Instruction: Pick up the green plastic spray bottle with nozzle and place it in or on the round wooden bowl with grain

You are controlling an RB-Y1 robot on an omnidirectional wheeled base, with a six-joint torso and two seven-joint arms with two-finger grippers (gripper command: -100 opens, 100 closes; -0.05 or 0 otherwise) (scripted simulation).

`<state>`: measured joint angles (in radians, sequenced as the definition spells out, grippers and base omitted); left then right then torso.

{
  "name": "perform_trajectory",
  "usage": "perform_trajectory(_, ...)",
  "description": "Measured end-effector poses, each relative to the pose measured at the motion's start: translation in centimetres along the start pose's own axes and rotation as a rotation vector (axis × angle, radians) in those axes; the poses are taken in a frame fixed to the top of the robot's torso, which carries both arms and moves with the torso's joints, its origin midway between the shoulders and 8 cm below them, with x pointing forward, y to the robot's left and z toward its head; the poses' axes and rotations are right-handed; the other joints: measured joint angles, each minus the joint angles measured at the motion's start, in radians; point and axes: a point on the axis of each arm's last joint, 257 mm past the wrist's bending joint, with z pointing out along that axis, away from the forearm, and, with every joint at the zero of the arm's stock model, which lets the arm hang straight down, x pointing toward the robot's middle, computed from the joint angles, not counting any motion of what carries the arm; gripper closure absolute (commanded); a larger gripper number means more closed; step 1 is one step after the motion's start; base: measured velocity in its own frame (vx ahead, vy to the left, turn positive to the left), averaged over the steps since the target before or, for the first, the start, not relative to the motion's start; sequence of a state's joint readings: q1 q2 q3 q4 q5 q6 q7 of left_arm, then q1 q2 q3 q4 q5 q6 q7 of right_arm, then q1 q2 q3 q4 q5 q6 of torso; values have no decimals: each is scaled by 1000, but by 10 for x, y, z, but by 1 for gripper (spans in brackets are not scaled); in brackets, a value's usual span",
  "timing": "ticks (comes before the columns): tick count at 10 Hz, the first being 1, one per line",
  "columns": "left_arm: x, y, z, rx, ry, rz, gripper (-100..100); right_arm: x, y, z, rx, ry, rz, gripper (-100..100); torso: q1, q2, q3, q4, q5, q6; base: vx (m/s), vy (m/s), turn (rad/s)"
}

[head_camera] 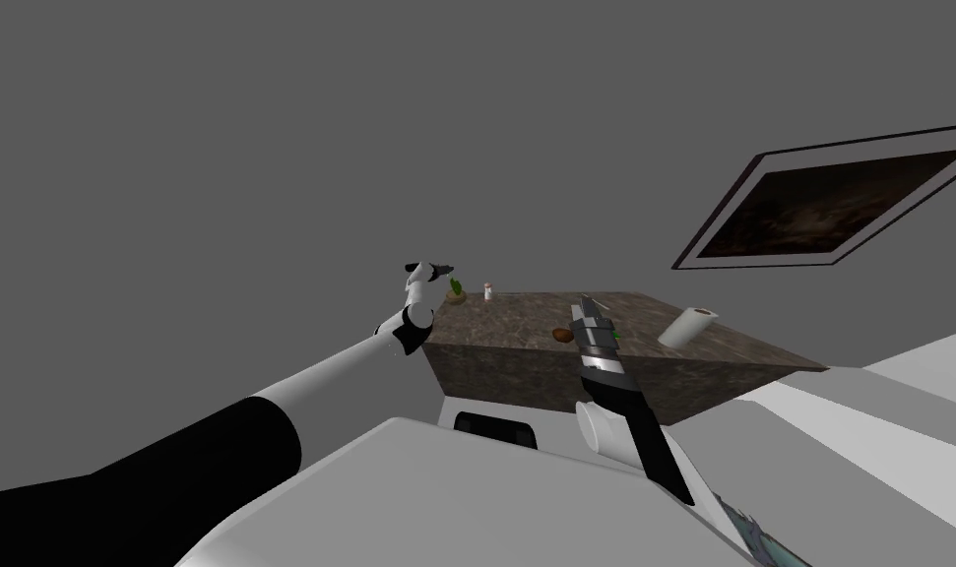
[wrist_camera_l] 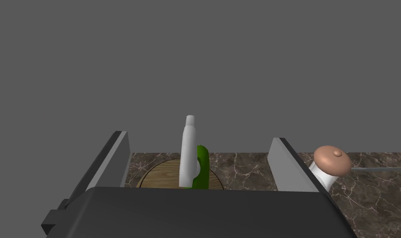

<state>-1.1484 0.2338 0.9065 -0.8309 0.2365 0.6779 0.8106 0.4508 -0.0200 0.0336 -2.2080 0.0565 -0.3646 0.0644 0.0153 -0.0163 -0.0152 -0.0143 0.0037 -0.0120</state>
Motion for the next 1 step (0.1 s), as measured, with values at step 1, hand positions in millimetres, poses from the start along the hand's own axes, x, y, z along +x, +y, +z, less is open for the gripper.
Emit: perform_trajectory(1, 0, 0, 0, 0, 0, 0, 0, 0, 0, 0, 0, 0, 0, 0, 0, 0, 0, 0, 0, 0, 0, 0, 0)
